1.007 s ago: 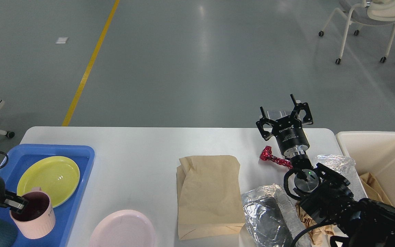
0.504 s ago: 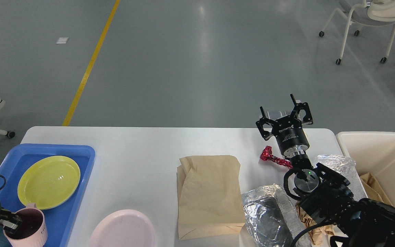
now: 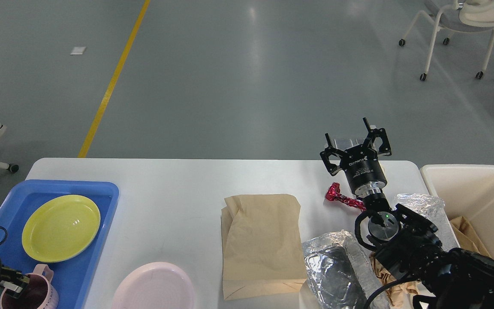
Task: Tidy desktop
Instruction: 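Lift the pink mug and set it down in the blue tray, then move the left gripper to the pink plate and grip its rim, then lift the pink plate and lay it on the yellow plate in the tray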
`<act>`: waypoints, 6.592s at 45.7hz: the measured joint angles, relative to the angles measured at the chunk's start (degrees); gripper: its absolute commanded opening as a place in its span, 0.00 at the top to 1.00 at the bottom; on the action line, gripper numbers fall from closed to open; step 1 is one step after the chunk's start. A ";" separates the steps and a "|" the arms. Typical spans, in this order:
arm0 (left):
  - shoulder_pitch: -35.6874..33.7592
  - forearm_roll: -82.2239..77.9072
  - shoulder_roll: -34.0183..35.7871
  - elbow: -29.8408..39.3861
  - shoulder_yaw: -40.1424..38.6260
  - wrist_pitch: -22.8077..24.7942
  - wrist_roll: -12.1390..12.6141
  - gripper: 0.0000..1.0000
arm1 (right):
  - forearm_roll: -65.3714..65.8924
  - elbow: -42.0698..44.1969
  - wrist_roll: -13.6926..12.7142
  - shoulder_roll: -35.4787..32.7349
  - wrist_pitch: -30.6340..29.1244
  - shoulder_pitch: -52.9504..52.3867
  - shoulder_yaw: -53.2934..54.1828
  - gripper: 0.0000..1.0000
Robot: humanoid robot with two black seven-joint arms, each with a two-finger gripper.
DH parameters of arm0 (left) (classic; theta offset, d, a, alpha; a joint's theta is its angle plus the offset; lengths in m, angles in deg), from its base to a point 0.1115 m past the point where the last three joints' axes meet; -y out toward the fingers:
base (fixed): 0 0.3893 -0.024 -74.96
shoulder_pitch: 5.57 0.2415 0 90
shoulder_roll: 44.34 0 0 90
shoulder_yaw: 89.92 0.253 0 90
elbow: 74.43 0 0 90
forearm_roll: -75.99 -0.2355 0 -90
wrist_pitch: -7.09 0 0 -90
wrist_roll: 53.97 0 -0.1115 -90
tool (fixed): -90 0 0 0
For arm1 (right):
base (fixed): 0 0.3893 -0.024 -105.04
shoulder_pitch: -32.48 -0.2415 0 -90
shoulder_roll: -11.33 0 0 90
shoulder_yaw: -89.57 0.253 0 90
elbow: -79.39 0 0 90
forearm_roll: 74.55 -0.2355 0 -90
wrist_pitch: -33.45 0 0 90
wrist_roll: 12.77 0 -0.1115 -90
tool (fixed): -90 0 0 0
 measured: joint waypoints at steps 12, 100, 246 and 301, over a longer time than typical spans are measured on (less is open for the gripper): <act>-3.34 1.58 1.95 0.81 -4.91 2.86 -2.48 0.31 | 0.00 0.01 0.00 0.00 0.00 0.00 0.00 0.00; 2.05 30.73 -40.78 -3.58 7.47 -11.74 3.09 0.34 | 0.00 -0.01 0.00 0.00 -0.04 0.00 0.09 0.00; 15.74 -0.06 -6.05 -37.47 -31.15 7.72 -9.24 1.00 | 0.00 0.00 0.00 0.01 -0.04 0.00 0.09 0.00; 9.53 13.87 -10.87 -44.79 -39.88 15.50 -9.21 0.23 | 0.00 0.00 0.00 0.03 -0.03 0.02 0.09 0.00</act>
